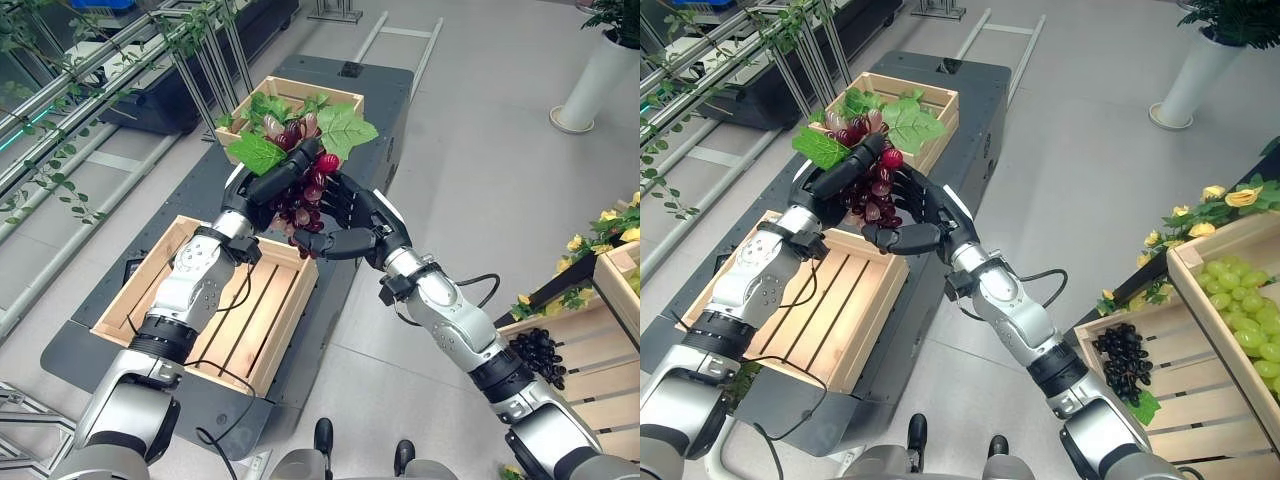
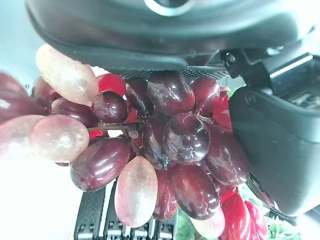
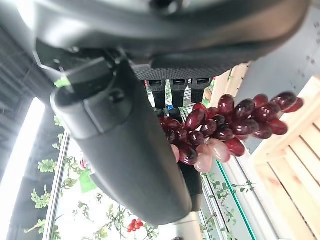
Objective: Pick up the fruits from the basket on one side to the basket on the other side
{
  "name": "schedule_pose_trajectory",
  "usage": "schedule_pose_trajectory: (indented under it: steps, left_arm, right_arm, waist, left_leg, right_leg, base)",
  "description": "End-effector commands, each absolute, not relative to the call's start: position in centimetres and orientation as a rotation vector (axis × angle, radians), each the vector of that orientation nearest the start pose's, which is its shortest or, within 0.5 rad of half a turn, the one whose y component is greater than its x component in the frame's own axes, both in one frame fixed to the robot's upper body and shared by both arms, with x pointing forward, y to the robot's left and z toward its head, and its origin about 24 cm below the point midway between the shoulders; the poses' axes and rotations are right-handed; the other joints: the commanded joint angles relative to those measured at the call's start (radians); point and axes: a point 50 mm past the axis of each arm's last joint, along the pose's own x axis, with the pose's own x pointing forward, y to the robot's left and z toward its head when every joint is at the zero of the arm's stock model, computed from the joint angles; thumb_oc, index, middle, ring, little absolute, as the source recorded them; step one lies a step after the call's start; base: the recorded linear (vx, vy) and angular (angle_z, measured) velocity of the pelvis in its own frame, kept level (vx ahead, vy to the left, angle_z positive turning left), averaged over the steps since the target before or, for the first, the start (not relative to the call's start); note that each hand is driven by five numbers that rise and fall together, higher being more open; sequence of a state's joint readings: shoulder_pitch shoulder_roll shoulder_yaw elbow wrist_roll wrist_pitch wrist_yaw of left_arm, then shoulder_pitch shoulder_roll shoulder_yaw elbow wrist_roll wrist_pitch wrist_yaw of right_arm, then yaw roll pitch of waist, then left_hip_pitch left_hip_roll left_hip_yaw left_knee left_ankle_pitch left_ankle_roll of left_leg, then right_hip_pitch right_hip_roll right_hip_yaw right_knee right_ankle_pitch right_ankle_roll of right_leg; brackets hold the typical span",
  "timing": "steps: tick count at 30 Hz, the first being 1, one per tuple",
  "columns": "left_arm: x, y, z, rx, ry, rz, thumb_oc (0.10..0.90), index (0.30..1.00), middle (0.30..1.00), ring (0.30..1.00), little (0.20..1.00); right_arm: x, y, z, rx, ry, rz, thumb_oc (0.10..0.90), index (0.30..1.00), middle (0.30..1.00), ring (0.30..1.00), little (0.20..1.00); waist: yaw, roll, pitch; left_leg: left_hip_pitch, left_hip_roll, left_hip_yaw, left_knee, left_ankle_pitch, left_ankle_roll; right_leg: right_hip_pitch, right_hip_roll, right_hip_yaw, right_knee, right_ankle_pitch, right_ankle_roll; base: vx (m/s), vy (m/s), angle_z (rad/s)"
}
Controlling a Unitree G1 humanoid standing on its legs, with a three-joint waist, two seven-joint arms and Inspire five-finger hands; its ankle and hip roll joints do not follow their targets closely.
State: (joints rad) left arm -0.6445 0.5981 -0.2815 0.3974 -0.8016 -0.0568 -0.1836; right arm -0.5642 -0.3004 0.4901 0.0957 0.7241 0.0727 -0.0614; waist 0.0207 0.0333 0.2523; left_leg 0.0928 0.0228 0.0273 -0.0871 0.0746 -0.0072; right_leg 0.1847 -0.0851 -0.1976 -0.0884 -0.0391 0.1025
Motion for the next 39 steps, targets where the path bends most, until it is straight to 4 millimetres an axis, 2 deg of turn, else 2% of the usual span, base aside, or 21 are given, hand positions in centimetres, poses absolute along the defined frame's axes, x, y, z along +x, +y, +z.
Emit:
schedule_pose_trajectory:
  steps: [1, 9, 17, 21, 26, 32, 33, 34, 39]
  left_arm:
    - [37.0, 14.8, 22.4, -0.208, -0.443, -0.539, 0.4, 0.3, 0.3, 0.3, 0.3]
    - [36.6, 12.8, 22.7, -0.241, -0.457, -0.64, 0.4, 0.3, 0.3, 0.3, 0.3]
    - [35.7, 11.3, 23.4, -0.235, -0.526, -0.731, 0.4, 0.3, 0.3, 0.3, 0.3]
    - [35.0, 10.3, 23.9, -0.203, -0.539, -0.781, 0.4, 0.3, 0.3, 0.3, 0.3]
    - [34.3, 9.0, 23.7, -0.171, -0.516, -0.868, 0.4, 0.3, 0.3, 0.3, 0.3]
    - [34.3, 8.8, 22.6, -0.158, -0.462, -0.926, 0.4, 0.3, 0.3, 0.3, 0.3]
    - [34.3, 8.8, 22.5, -0.159, -0.457, -0.935, 0.4, 0.3, 0.3, 0.3, 0.3]
    - [34.2, 8.8, 22.4, -0.158, -0.455, -0.938, 0.4, 0.3, 0.3, 0.3, 0.3]
    - [34.3, 9.1, 21.9, -0.131, -0.439, -0.938, 0.4, 0.3, 0.3, 0.3, 0.3]
  right_arm:
    - [31.0, -0.9, 15.9, 0.445, -0.138, 0.721, 0.8, 0.9, 0.9, 0.9, 0.9]
    - [31.5, -0.2, 16.1, 0.476, -0.104, 0.688, 0.8, 0.9, 0.9, 0.9, 0.9]
    - [32.5, -0.5, 14.7, 0.445, -0.027, 0.554, 0.8, 0.9, 0.9, 0.9, 0.9]
    - [32.8, -0.3, 14.6, 0.449, -0.015, 0.525, 0.8, 0.9, 0.9, 0.9, 0.9]
    - [33.1, -0.1, 15.6, 0.472, -0.05, 0.513, 0.8, 0.9, 0.9, 0.9, 0.9]
    - [33.3, -0.1, 16.9, 0.475, -0.1, 0.511, 0.8, 0.9, 0.9, 0.9, 0.9]
    - [33.3, -0.1, 17.1, 0.48, -0.109, 0.511, 0.75, 0.825, 0.825, 0.825, 0.825]
    - [33.4, -0.2, 17.3, 0.481, -0.121, 0.509, 0.4, 0.3, 0.3, 0.3, 0.3]
    - [33.6, -1.2, 17.8, 0.505, -0.166, 0.494, 0.4, 0.3, 0.3, 0.3, 0.3]
  waist:
    - [0.011, 0.012, -0.221]
    - [0.014, 0.006, -0.226]
    - [0.02, -0.001, -0.235]
    - [0.029, -0.001, -0.233]
    - [0.039, -0.002, -0.23]
    - [0.046, -0.005, -0.233]
    - [0.047, -0.006, -0.234]
    - [0.047, -0.006, -0.235]
    - [0.045, -0.007, -0.237]
  left_leg:
    - [-0.003, -0.003, -0.04, 0.0, -0.062, -0.025]
    - [-0.004, -0.004, -0.044, 0.0, -0.064, -0.023]
    - [-0.003, -0.004, -0.049, 0.0, -0.063, -0.021]
    - [-0.003, -0.006, -0.055, 0.0, -0.063, -0.019]
    - [-0.003, -0.008, -0.064, 0.0, -0.063, -0.018]
    - [-0.003, -0.009, -0.069, 0.0, -0.061, -0.016]
    - [-0.003, -0.008, -0.068, 0.0, -0.061, -0.016]
    - [-0.003, -0.008, -0.067, 0.0, -0.06, -0.017]
    - [-0.003, -0.006, -0.064, 0.0, -0.06, -0.016]
  right_leg:
    - [-0.028, -0.027, -0.007, 0.001, 0.05, -0.058]
    - [-0.029, -0.03, -0.01, 0.001, 0.05, -0.058]
    - [-0.027, -0.031, -0.014, 0.001, 0.053, -0.059]
    - [-0.024, -0.031, -0.018, 0.001, 0.053, -0.061]
    - [-0.021, -0.032, -0.023, 0.001, 0.054, -0.062]
    - [-0.021, -0.031, -0.022, 0.001, 0.056, -0.062]
    - [-0.022, -0.031, -0.023, 0.001, 0.056, -0.062]
    - [-0.022, -0.031, -0.022, 0.001, 0.057, -0.062]
    - [-0.024, -0.03, -0.019, 0.001, 0.059, -0.061]
  base:
    - [0.0, 0.0, 0.0]
    - [0.0, 0.0, 0.0]
    - [0.0, 0.0, 0.0]
    - [0.0, -0.001, 0.01]
    - [0.0, -0.006, 0.03]
    - [0.0, 0.0, 0.0]
    - [0.0, 0.0, 0.0]
    - [0.0, 0.0, 0.0]
    - [0.0, 0.0, 0.0]
